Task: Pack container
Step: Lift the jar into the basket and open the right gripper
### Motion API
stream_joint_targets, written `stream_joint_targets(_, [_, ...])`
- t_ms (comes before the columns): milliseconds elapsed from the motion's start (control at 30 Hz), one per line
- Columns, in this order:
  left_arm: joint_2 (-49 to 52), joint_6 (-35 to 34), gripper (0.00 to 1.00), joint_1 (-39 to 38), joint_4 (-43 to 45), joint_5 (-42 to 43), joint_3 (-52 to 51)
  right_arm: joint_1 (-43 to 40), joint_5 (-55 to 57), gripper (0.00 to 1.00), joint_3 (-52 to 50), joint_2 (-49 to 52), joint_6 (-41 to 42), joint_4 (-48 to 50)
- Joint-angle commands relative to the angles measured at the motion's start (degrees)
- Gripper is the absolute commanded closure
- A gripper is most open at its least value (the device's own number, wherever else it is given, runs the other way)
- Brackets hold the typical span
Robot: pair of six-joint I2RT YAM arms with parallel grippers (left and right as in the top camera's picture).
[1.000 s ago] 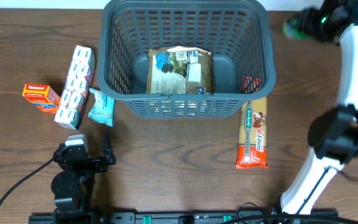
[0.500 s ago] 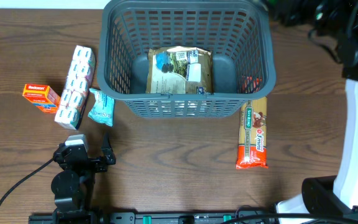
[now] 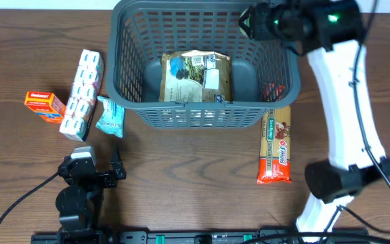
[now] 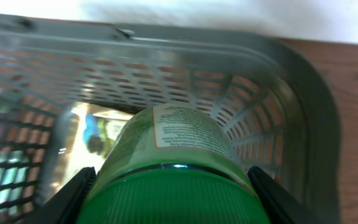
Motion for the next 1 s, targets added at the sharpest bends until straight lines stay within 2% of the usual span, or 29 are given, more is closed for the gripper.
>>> stream_joint_targets(0, [-0.3, 0.8, 0.02, 0.3, -0.4, -0.3, -1.3, 0.4, 2.6, 0.64, 0.3, 2.1, 0.9, 0.5])
stream_joint_targets(33, [-0.3, 0.8, 0.02, 0.3, -0.4, -0.3, -1.3, 0.5, 2.6, 0.60, 0.3, 2.5, 0.9, 0.4])
stream_joint_targets(67, [-0.3, 0.8, 0.02, 0.3, -0.4, -0.3, -1.3, 0.4, 2.6, 0.47, 0.3, 2.5, 0.7, 0.4])
stream_joint_targets(100, [-0.3, 0.8, 0.02, 0.3, -0.4, -0.3, -1.3, 0.4, 2.6, 0.29, 0.3, 2.4, 0.7, 0.6])
stream_joint_targets(133, [-0.3, 0.8, 0.01, 0.3, -0.4, -0.3, -1.3, 0.4, 2.6, 0.19, 0.6, 2.0, 0.5, 0.7])
stream_joint_targets(200, [-0.3, 0.8, 0.01, 0.3, -0.4, -0.3, -1.3, 0.3, 2.7, 0.07, 1.5, 0.8, -0.5, 0.5])
stream_joint_targets(433, [-0.3, 0.8, 0.02, 0.3, -0.4, -0.3, -1.3, -1.5, 7.3, 0.02, 4.6, -7.3, -1.8, -2.8])
stream_joint_targets(667, [-0.3, 0.8, 0.02, 0.3, -0.4, -0.3, -1.3, -6.6, 7.8, 0.01, 4.6, -13.5, -1.2, -10.6])
stream_joint_targets(867, [-0.3, 0.8, 0.02, 0.3, -0.4, -0.3, -1.3, -16.9, 8.1, 0.01, 4.4, -13.7, -0.1, -15.4])
stream_joint_targets(967, [-0.3, 0.8, 0.02, 0.3, -0.4, -0.3, -1.3, -22.8, 4.3, 0.01, 4.3, -12.4, -0.4, -16.6])
